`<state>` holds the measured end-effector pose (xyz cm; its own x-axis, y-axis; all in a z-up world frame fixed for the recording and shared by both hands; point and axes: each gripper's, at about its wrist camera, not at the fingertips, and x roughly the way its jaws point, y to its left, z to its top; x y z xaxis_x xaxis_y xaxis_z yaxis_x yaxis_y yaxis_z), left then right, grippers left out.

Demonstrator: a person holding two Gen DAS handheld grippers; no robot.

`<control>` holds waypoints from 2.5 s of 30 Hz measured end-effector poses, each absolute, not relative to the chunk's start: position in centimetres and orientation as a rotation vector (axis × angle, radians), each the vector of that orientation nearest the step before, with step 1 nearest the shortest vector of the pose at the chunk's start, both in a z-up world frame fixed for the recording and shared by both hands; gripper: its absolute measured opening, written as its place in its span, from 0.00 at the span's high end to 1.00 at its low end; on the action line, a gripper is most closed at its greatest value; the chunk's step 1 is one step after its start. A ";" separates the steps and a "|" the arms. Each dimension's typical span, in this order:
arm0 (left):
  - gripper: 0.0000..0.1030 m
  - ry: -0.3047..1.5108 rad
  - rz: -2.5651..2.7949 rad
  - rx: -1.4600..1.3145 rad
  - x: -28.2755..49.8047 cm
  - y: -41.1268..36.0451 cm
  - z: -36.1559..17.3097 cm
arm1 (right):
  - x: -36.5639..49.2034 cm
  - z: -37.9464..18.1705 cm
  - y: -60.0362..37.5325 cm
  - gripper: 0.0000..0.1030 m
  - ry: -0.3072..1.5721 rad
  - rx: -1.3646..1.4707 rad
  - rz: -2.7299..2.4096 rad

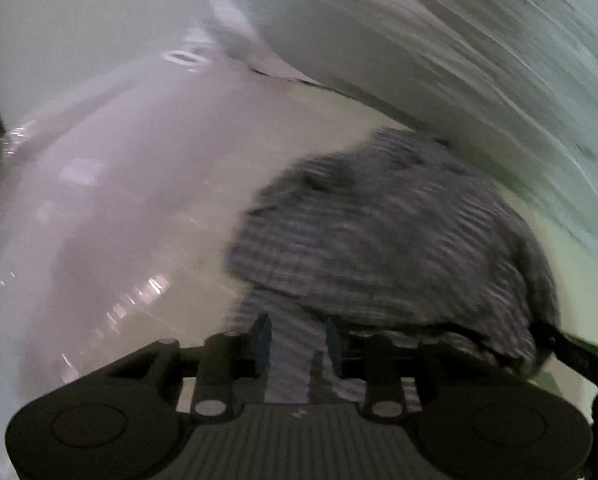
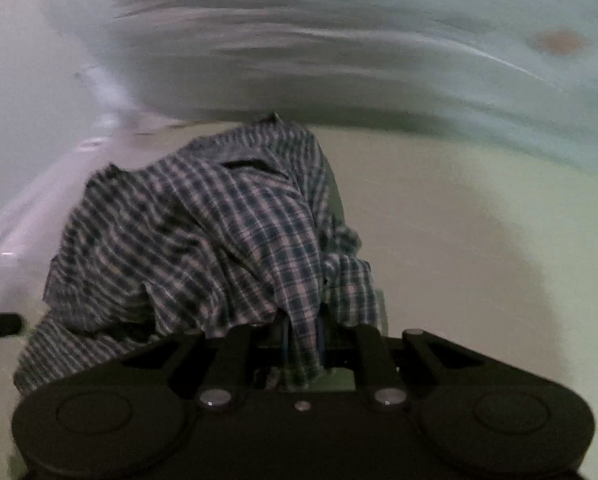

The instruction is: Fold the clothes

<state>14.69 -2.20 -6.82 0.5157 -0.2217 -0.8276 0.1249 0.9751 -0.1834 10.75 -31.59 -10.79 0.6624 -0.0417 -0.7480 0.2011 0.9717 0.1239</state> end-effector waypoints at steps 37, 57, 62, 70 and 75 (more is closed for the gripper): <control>0.56 1.078 -0.303 -0.303 11.5 -22.5 -8.9 | 2.1 -12.1 -58.2 0.44 0.798 0.652 -0.209; 0.99 0.806 -0.099 -0.269 13.3 -15.1 -1.8 | -8.2 -3.3 -64.6 1.00 0.533 0.242 -0.762; 0.92 0.855 -0.105 -0.251 13.0 -15.3 -2.8 | -10.3 -4.6 -65.6 0.84 0.632 0.219 -0.895; 0.45 1.001 -0.094 -0.268 10.3 -15.0 -6.2 | -9.3 -8.0 -60.8 0.15 0.675 0.370 -0.705; 0.34 1.081 -0.043 -0.233 9.2 -14.5 -8.2 | -5.9 -8.9 -58.2 0.12 0.737 0.318 -0.565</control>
